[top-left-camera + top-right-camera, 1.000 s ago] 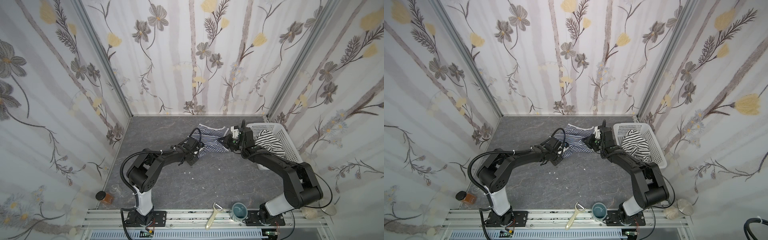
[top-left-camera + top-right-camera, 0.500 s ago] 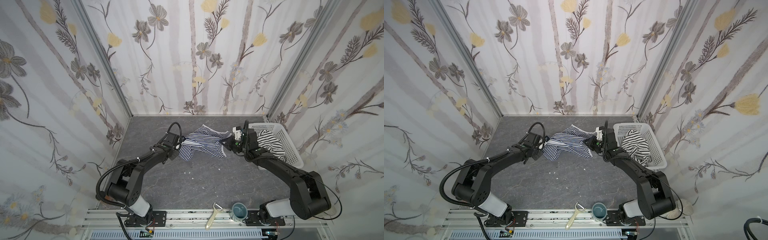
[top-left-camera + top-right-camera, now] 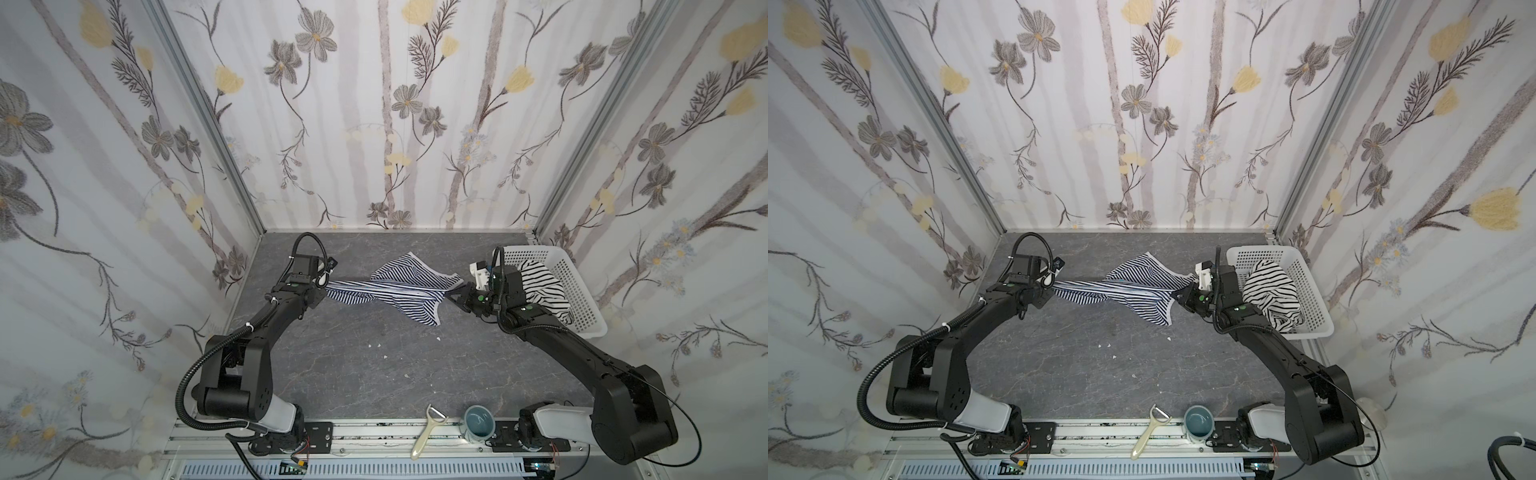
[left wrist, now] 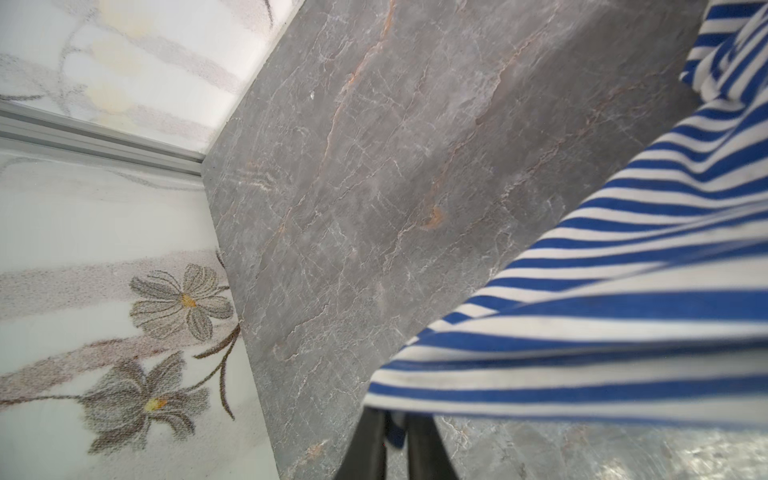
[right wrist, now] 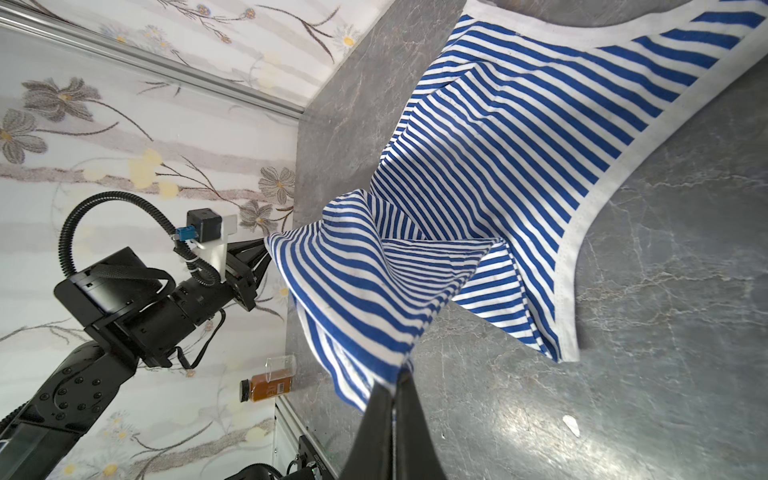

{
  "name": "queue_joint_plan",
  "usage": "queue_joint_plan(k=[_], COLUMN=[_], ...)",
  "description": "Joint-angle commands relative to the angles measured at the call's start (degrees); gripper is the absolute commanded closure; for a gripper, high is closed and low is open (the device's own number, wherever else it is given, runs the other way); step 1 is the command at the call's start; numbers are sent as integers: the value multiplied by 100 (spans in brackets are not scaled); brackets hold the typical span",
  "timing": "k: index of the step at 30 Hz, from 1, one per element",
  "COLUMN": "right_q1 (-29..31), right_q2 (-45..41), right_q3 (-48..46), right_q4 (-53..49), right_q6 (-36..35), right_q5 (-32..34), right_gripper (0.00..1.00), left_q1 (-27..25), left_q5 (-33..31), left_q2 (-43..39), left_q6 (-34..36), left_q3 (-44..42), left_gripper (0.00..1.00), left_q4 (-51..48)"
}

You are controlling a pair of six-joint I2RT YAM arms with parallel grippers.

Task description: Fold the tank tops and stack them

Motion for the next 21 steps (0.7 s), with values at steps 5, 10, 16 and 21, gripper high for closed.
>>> queue_joint_plan(k=[5,10,16,21], right_q1=[-32,-47,-80,-84], right_q2=[84,180,258,334], right_q3=[-465,-553,-577,-585], right_q4=[87,150,147,210], right_q6=[-109,-115,-143,-152], right_q5=[86,129,171,165], right_gripper=[100,99,98,98], left_q1=[65,176,179,182], left_q5=[982,1562,2727,3044], left_q2=[-525,-632,-753,-775], left_q6=[-229,-650,-784,-442], left_q3=[-469,-662,-712,-813], left_gripper=[36,34,37,38], left_q4=[-68,-187,-1000,-1646])
